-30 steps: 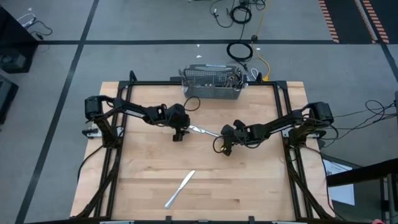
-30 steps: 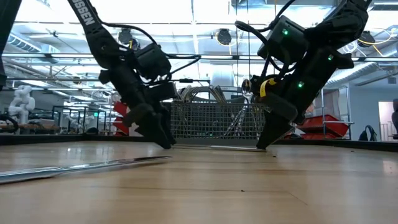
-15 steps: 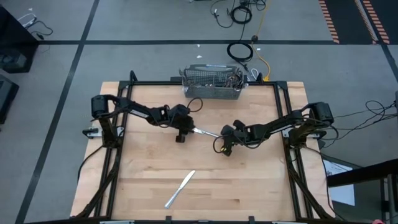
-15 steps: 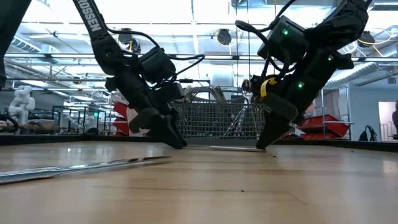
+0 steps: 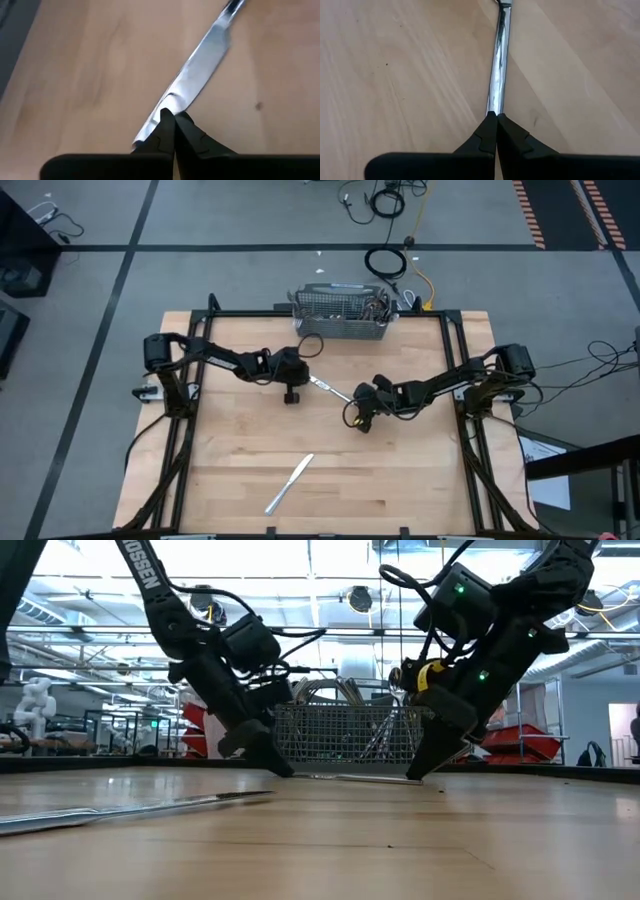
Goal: Sort silverware
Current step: Put the silver table knife into the silverware organizer
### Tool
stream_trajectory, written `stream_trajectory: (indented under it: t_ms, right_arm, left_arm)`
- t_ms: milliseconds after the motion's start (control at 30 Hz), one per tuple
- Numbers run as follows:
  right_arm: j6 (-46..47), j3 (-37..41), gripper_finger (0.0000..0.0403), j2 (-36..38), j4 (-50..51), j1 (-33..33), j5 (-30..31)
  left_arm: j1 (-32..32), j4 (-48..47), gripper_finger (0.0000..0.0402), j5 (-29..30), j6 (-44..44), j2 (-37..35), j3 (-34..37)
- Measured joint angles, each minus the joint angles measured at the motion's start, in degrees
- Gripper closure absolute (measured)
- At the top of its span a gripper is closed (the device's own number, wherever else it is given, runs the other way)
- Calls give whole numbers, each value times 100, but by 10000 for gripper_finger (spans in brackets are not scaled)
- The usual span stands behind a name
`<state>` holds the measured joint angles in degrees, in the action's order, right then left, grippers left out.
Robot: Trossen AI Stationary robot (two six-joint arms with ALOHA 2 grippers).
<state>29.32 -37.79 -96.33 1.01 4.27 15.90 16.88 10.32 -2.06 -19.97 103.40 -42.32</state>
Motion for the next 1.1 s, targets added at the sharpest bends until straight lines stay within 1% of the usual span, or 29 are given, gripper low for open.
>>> stream_trajectory:
  t_ms: [67,133,233,300,367,533,667,733,867,967,1033,1100]
  right_arm:
    - [0,42,403,4,-18,0,11]
    - [-5,82,403,9,-28,2,-16]
    - [-28,129,403,17,-74,2,-53]
    - [-100,131,403,17,-76,2,-68]
    - [-184,132,403,17,-86,0,-81]
    - [-350,132,403,17,-81,-4,-103]
    - [-582,132,403,17,-75,-9,-178]
    - [-603,132,403,18,-73,-11,-195]
    - [-607,132,403,19,-75,-11,-203]
    - [-651,132,403,20,-75,-11,-214]
    - [-717,132,403,20,-75,-9,-226]
    - [-764,132,403,20,-75,-11,-236]
  left_arm:
    - [64,-205,389,163,10,-241,22]
    - [169,-427,376,208,-204,-479,26]
    - [330,-801,346,-170,-784,-629,10]
    - [401,-1050,320,-430,-994,-628,11]
    - [427,-1145,289,-451,-1082,-641,4]
    - [420,-849,211,-443,-1197,-639,2]
    - [413,-550,172,-480,-1593,-474,-5]
    - [405,-504,163,-509,-1790,-379,-17]
    - [379,-434,160,-546,-1972,-231,-27]
    - [388,-425,160,-776,-1985,-150,-33]
    - [394,-490,163,-895,-1957,-50,-48]
    - [394,-473,176,-1004,-1932,102,-62]
